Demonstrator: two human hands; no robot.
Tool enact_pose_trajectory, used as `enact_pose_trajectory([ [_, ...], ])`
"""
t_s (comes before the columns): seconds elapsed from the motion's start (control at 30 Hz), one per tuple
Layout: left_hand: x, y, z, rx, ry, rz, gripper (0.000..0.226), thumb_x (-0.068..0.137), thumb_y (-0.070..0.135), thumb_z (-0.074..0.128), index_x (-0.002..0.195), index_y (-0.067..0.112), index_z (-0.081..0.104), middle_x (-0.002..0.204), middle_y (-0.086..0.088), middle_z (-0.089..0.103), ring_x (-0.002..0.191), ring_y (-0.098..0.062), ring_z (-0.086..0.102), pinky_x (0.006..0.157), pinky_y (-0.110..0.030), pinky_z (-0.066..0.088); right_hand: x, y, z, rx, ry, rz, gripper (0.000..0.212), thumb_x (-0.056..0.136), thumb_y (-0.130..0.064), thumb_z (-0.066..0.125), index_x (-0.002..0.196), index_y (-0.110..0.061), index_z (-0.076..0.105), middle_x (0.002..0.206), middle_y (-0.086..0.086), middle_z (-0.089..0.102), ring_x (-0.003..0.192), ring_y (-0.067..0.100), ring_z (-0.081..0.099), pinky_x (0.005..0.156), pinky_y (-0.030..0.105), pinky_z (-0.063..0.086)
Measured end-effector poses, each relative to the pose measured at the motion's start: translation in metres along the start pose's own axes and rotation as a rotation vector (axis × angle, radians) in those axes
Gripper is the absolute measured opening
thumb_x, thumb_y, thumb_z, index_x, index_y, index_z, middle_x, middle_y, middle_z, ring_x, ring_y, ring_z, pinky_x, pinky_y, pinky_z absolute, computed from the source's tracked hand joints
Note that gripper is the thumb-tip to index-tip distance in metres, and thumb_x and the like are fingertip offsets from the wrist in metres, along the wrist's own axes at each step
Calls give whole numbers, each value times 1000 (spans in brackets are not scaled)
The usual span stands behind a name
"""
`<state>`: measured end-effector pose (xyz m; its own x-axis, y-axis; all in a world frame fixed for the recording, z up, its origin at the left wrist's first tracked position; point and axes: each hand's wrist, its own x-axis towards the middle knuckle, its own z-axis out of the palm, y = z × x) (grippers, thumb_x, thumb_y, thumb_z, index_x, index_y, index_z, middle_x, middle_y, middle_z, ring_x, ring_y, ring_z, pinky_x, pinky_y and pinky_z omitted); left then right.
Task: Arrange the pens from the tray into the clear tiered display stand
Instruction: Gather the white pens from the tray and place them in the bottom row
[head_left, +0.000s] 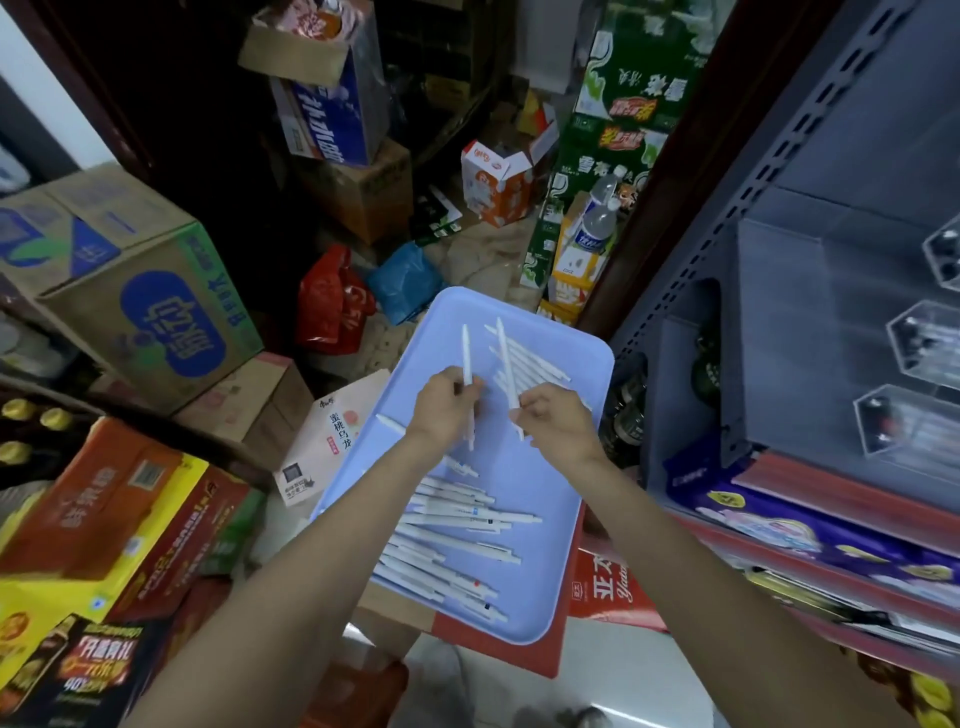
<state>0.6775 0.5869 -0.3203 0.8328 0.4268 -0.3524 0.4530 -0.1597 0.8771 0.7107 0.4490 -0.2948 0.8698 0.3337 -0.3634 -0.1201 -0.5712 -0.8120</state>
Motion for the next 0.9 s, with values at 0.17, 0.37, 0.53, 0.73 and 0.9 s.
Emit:
enact_pose_trajectory([
  [0.17,-35,46,7,-192,-24,200,14,92,14,57,81,10,64,59,7,49,51,-3,43,49,-12,38,-23,-21,-29,127,10,-101,16,84,-10,68,75,-16,56,73,4,63,67,21,62,67,34,53],
  [0.37,-72,102,26,-233,-22,340,13,86,15,65,91,4,69,51,14,52,46,4,47,47,-5,34,-61,-38,-83,54,138,-229,8,88,-14,62,95,-14,59,76,-1,60,72,15,61,71,32,51],
  [0.53,-98,144,57,86,-113,525,33,89,20,63,56,25,55,57,0,53,52,-10,46,59,-25,39,-92,-36,-158,178,375,-391,37,94,-22,56,129,-23,46,88,-7,62,85,12,64,75,30,54],
  [0.73,-128,195,105,436,-150,757,33,89,19,61,57,20,51,60,-3,41,57,-16,34,58,-31,24,-121,-12,-241,336,401,-489,14,91,-5,56,102,-11,63,84,2,66,75,8,66,63,11,50],
  [0.9,-136,220,140,520,-108,894,16,87,18,65,85,5,72,85,-11,60,76,-21,54,63,-20,33,-136,18,-291,355,452,-488,14,85,3,61,83,-8,68,69,-10,69,64,-1,67,66,9,50],
])
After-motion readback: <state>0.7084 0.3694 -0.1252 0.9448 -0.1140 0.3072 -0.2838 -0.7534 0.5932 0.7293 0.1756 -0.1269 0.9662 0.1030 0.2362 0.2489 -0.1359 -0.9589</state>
